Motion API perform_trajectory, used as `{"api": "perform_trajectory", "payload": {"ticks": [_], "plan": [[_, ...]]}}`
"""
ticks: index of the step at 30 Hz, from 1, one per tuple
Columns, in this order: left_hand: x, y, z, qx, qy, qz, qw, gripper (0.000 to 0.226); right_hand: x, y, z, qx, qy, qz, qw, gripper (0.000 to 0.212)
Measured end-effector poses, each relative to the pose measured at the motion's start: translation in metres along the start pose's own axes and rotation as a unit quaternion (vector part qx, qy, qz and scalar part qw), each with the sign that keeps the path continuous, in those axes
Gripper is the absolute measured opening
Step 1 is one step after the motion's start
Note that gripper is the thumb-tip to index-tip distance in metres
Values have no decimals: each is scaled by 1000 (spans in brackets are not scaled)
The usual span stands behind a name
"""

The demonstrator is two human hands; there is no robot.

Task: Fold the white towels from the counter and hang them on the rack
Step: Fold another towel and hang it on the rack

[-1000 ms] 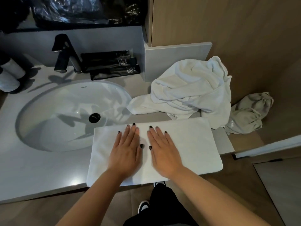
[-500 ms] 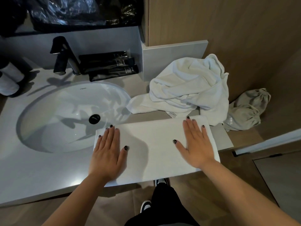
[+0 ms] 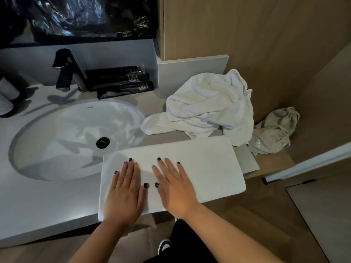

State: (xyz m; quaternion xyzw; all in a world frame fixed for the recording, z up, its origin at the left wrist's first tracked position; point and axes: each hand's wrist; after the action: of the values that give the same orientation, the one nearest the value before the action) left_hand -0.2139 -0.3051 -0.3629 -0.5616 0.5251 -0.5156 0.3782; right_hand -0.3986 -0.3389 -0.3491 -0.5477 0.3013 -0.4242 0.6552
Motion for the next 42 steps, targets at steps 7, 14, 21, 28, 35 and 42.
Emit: {"api": "perform_trajectory", "payload": {"ticks": [7,14,21,28,35,42], "plan": [[-13,-11,14,28,-25,12,999,68,-24,-13,-77,-39,79,-10,996,68],[-35,-38,6,-148,-209,-14,966,63,-52,-39,-40,312,158,-163,923,34],[-63,-56,-18,-378,-637,-142,656,40,-64,-38,50,588,502,-121,622,17],[-58,-41,-25,-598,-700,-31,390,71,-63,-14,56,575,637,-74,508,34],[-63,-34,-57,-756,-601,-9,259,28,-66,0,49,743,580,-67,328,37],[-59,-34,-45,-739,-600,-50,302,22,-67,-5,7,765,565,-168,259,39]]}}
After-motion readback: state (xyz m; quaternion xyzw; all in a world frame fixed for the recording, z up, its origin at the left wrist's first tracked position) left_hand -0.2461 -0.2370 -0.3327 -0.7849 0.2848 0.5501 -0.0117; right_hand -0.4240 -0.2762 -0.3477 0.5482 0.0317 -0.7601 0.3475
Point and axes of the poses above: each hand's wrist, its own x-axis towards the middle knuckle, its own y-axis out of the palm, z = x × y, and after that the axes turned 11 degrees about -z, right-handed
